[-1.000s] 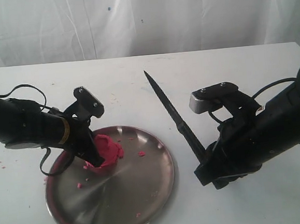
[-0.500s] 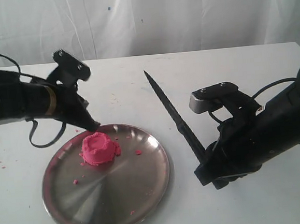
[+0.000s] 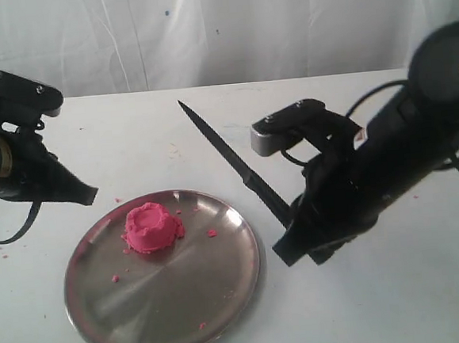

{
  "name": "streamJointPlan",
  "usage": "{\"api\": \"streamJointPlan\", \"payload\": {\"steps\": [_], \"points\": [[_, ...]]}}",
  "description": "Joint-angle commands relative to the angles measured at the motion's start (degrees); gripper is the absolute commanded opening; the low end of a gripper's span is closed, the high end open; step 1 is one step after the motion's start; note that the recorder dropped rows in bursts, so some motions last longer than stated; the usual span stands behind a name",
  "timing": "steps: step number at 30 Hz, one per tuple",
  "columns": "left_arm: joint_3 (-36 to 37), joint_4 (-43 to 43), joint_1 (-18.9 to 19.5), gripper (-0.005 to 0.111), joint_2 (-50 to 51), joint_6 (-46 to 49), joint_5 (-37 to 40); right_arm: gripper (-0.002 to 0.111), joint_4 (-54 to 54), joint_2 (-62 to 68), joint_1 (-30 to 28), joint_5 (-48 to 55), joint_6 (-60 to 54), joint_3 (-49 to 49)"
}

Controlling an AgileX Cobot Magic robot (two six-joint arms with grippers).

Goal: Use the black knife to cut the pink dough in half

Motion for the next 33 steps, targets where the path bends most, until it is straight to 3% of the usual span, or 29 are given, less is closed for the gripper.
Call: {"api": "streamJointPlan", "payload": {"steps": [1, 3, 5, 12, 21, 28, 33], "points": [[-7.3, -28.2, 0.0, 0.000, 4.4, 35.1, 15.1, 0.000, -9.6, 8.5, 3.0, 11.3, 8.3, -11.7], [-11.8, -39.5, 0.0, 0.000, 6.8, 48.4, 24.0, 0.000, -10.0, 12.1, 4.4, 15.5, 8.3, -15.9], [-15.1, -45.9, 0.0, 0.000, 8.7, 55.8, 29.8, 0.000, -10.1, 14.8, 5.9, 15.9, 8.3, -18.6], [-20.3, -44.0, 0.0, 0.000, 9.1, 56.3, 30.6, 0.000, -13.6, 19.9, 7.4, 10.3, 9.2, -19.6], [-21.0, -43.1, 0.5, 0.000, 10.1, 56.2, 19.4, 0.000, -10.9, 24.6, 7.4, 7.0, 7.4, -19.6], [-21.0, -55.6, 0.5, 0.000, 12.7, 56.9, 13.0, 0.000, -10.3, 26.0, 7.4, 6.8, 7.4, -19.6], [-21.0, -55.9, 0.5, 0.000, 13.0, 56.9, 8.1, 0.000, -10.2, 26.6, 7.4, 4.4, 7.1, -19.8]]}}
